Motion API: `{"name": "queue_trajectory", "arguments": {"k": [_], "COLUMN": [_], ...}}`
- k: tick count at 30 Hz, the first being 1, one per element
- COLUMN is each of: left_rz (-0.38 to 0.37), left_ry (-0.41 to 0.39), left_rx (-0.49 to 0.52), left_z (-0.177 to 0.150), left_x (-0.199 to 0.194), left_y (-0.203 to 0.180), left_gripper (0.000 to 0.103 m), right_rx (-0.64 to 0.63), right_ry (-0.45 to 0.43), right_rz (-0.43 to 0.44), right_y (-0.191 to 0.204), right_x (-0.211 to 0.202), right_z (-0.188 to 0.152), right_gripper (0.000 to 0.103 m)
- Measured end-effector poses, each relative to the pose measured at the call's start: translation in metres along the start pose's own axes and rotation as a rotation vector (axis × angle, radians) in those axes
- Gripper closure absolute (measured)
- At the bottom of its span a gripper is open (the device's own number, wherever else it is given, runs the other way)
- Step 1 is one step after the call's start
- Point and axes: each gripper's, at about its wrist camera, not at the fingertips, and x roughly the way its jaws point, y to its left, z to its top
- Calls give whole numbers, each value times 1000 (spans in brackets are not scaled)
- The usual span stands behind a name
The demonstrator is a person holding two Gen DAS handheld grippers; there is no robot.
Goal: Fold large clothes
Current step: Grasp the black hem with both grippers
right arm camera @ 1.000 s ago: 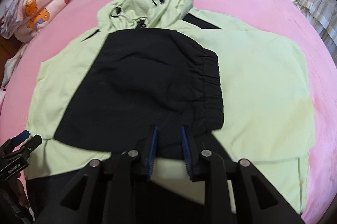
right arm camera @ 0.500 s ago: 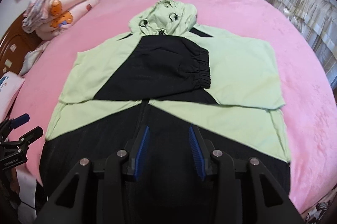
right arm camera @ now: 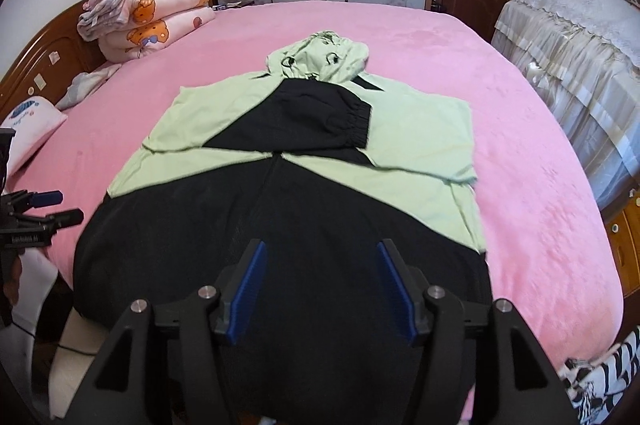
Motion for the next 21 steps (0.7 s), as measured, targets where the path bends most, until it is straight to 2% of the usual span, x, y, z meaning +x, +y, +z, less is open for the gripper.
{"name": "queue_trajectory", "arguments": {"k": [11, 17, 21], "left_rz": [2, -87, -136], "left_ry": [60, 92, 113], "left_rx": [1, -30, -16], "left_z": [-37, -57, -70], "left_x": [20, 28, 36], "left_y": [12, 28, 32], "left_gripper": [19, 19, 19], "right_rx": [73, 94, 164], "right_ry": [58, 112, 138], "right_rz": [-14, 2, 25], "right_y": [-47, -67, -87], "right_x": [-3, 5, 10], "right_z": [-57, -84, -96], "right_gripper": [45, 45, 45]}}
